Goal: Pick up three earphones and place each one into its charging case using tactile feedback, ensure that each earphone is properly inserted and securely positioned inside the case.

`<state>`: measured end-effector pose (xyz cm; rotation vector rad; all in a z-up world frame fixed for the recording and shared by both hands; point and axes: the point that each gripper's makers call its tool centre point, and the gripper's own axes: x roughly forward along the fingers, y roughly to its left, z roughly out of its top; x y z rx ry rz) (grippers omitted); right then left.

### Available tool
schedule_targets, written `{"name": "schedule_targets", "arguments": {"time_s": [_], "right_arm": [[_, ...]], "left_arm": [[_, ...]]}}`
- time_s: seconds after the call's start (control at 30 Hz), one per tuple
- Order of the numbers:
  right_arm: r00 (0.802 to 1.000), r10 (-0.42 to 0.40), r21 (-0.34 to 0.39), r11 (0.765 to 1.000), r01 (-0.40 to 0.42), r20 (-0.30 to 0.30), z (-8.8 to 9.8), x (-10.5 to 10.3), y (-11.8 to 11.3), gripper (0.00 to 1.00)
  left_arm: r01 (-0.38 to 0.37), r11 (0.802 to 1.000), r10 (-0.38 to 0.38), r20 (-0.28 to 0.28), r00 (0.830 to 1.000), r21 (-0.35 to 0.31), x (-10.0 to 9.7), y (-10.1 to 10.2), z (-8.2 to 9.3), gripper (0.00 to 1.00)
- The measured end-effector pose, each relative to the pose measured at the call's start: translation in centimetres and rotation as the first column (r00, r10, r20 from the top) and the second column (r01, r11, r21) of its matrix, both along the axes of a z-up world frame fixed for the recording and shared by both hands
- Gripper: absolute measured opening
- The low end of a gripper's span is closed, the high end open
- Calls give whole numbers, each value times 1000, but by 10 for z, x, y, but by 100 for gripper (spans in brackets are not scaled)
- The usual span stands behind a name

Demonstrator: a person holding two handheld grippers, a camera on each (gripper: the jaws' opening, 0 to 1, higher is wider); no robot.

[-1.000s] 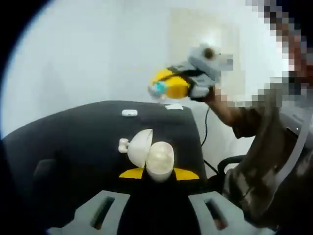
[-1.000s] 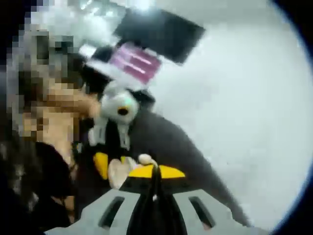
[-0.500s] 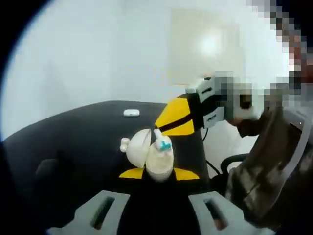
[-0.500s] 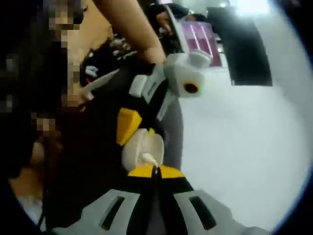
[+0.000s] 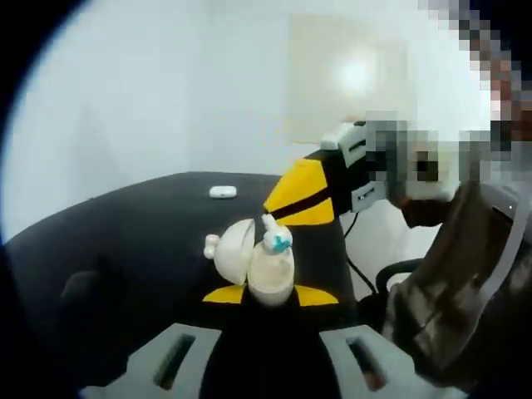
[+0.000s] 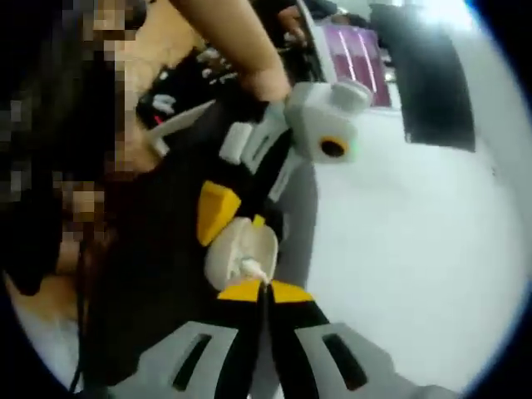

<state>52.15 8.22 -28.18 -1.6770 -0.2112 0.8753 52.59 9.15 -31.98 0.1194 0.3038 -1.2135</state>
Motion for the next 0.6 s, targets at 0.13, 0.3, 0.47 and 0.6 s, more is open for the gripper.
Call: {"name": "schedule_targets", "arguments": {"time_s": [0.13,0.3,0.47,0.6], "right_arm": [[994,-96,-68,993,99,45,-1,6,-4,5],[996,-75,-62,995,78,43,1,1,-1,5],[992,-61,-92,993,71,112,0,0,-1,5],[989,-30,-94,995,45,148,2,-1,3,5]], "left_arm": [[-9,1000,9,-2,1000,-6,0,0,1,15],[-4,1000,4,19,1000,16,-1,0,-2,15],[22,1000,-21,16,1000,-23,-5,-1,5,26],[16,999,-16,12,1000,-30,-4,-2,6,25]]}}
